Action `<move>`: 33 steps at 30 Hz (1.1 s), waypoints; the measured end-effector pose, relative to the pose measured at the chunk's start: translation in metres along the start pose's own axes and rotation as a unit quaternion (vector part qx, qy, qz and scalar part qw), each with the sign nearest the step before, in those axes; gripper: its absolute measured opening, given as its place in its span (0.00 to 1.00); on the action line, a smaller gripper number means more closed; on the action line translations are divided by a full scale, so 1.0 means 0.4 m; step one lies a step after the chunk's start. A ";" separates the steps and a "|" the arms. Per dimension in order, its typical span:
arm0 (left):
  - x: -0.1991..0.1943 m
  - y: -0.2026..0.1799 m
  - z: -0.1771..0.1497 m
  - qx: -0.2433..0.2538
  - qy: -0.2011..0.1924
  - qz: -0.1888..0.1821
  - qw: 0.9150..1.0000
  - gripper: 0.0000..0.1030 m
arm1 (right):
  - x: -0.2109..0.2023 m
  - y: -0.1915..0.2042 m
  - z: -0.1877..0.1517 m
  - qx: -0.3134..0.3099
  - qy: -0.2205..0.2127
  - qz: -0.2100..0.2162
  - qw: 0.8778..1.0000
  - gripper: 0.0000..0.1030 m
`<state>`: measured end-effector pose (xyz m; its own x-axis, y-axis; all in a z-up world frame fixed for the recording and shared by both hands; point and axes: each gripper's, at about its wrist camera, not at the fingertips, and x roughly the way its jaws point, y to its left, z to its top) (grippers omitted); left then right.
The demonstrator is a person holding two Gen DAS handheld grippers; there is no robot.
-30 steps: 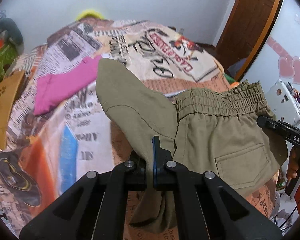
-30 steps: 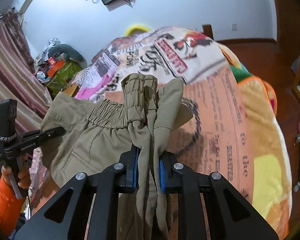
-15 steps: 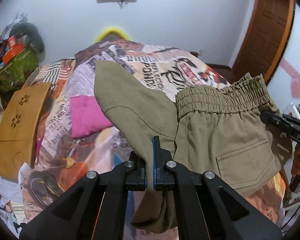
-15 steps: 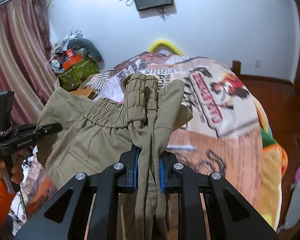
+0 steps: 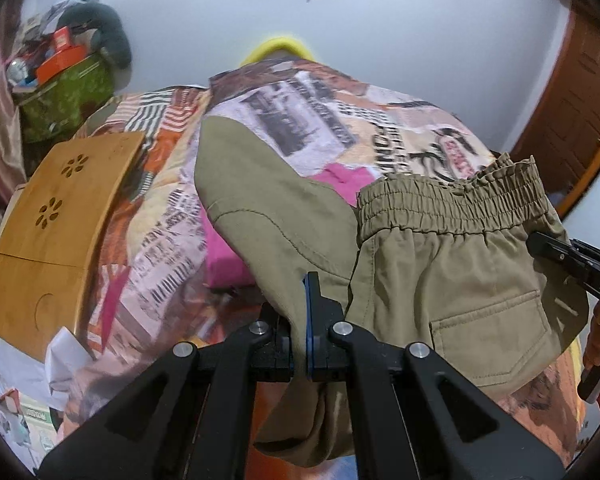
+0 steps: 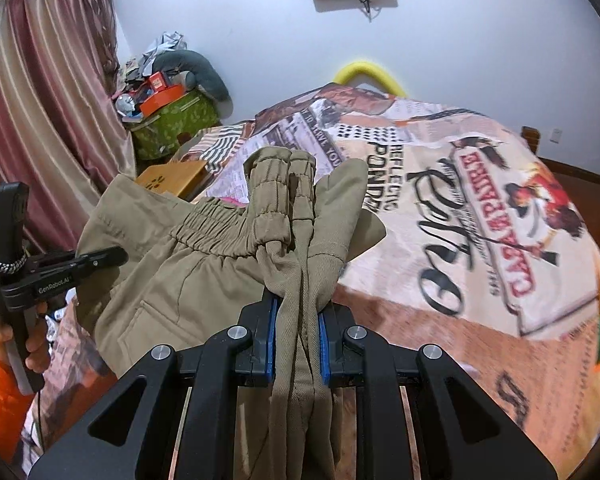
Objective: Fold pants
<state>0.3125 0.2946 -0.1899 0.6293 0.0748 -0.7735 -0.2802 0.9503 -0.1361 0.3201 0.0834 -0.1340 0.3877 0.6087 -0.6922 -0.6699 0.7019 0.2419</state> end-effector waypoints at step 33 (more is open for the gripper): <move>0.344 0.220 0.067 0.002 0.070 0.093 0.993 0.08 | 0.346 -0.054 0.103 0.018 0.067 -0.031 0.997 0.28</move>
<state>0.3937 0.3967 -0.2916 0.4599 0.2067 -0.8636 -0.3787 0.9253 0.0199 0.4143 0.1678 -0.2069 0.3392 0.5101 -0.7904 -0.6235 0.7511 0.2171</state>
